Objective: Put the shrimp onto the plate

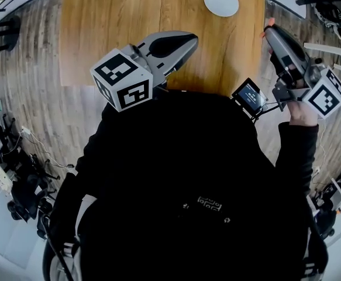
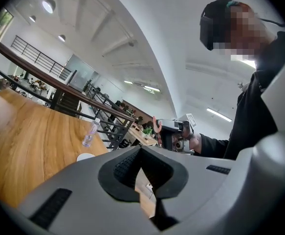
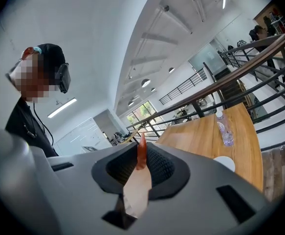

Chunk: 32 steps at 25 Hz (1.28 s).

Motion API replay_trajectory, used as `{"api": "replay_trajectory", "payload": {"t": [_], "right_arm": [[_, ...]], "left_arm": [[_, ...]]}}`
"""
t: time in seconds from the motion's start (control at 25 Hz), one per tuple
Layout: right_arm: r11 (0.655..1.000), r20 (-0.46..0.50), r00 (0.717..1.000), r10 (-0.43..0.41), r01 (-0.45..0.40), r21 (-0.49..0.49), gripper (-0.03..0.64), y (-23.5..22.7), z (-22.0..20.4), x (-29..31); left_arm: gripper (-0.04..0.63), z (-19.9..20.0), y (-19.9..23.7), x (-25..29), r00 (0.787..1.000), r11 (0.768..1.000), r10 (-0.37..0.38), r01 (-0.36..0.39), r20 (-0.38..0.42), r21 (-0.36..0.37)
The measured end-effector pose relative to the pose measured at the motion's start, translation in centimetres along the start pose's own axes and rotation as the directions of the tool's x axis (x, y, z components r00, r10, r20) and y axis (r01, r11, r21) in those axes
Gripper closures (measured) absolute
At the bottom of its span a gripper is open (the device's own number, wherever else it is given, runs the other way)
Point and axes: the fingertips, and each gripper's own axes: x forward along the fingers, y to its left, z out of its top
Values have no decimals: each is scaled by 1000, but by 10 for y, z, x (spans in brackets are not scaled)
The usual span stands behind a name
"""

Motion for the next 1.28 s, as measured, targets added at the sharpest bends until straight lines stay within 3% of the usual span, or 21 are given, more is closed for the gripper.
{"api": "replay_trajectory", "payload": {"t": [0.2, 1.28], "right_arm": [[1000, -21, 1000, 23, -22, 16, 549, -34, 7, 13], [999, -123, 992, 24, -19, 46, 549, -79, -5, 24]], "left_arm": [[592, 5, 21, 20, 1000, 1000, 26, -26, 2, -14], [592, -5, 36, 13, 989, 987, 144, -143, 18, -77]]}}
